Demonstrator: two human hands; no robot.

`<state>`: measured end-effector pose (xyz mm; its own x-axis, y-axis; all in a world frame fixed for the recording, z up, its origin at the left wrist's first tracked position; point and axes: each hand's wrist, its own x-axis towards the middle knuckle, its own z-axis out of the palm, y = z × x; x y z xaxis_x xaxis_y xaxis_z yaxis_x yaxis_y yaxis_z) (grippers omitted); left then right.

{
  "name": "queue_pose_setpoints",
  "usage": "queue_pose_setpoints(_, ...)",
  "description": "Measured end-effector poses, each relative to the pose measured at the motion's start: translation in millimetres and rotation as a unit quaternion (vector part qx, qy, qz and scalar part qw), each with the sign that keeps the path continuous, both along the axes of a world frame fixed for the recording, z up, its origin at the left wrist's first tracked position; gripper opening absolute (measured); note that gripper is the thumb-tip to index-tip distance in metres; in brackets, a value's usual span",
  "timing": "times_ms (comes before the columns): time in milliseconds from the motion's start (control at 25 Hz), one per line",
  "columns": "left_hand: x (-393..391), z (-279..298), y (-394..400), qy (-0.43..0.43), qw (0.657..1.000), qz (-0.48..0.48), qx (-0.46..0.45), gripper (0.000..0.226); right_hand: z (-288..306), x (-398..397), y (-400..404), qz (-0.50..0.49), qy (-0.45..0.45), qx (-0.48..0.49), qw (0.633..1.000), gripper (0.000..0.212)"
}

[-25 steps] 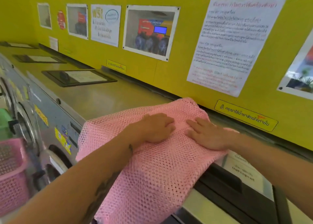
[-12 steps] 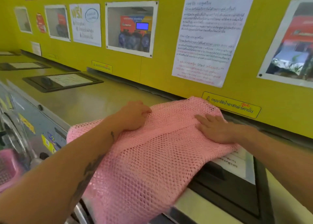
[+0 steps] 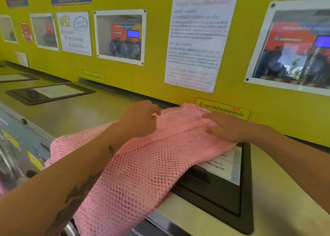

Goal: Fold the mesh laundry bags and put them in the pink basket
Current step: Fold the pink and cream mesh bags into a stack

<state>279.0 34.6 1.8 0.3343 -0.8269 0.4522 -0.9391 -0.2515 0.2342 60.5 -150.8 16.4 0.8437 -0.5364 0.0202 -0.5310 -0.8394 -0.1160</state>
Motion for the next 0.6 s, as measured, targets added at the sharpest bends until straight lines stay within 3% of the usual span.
queue_pose_setpoints(120, -60, 4, 5, 0.064, 0.995, -0.063, -0.043, 0.025, 18, -51, 15, 0.022, 0.019, 0.001, 1.000, 0.064)
queue_pose_setpoints(200, -106, 12, 7, 0.095, 0.988, -0.109, -0.053, 0.022, 29, -94, 28, 0.034, 0.045, 0.001, 0.998, 0.052)
queue_pose_setpoints(360, -202, 29, -4, 0.120, 0.971, -0.200, -0.059, 0.020, 59, -191, 34, -0.034, 0.118, -0.067, 0.990, 0.053)
queue_pose_setpoints(600, -333, 19, -36, 0.150, 0.952, -0.268, -0.021, 0.019, 73, -329, 22, -0.137, 0.196, -0.064, 0.969, 0.054)
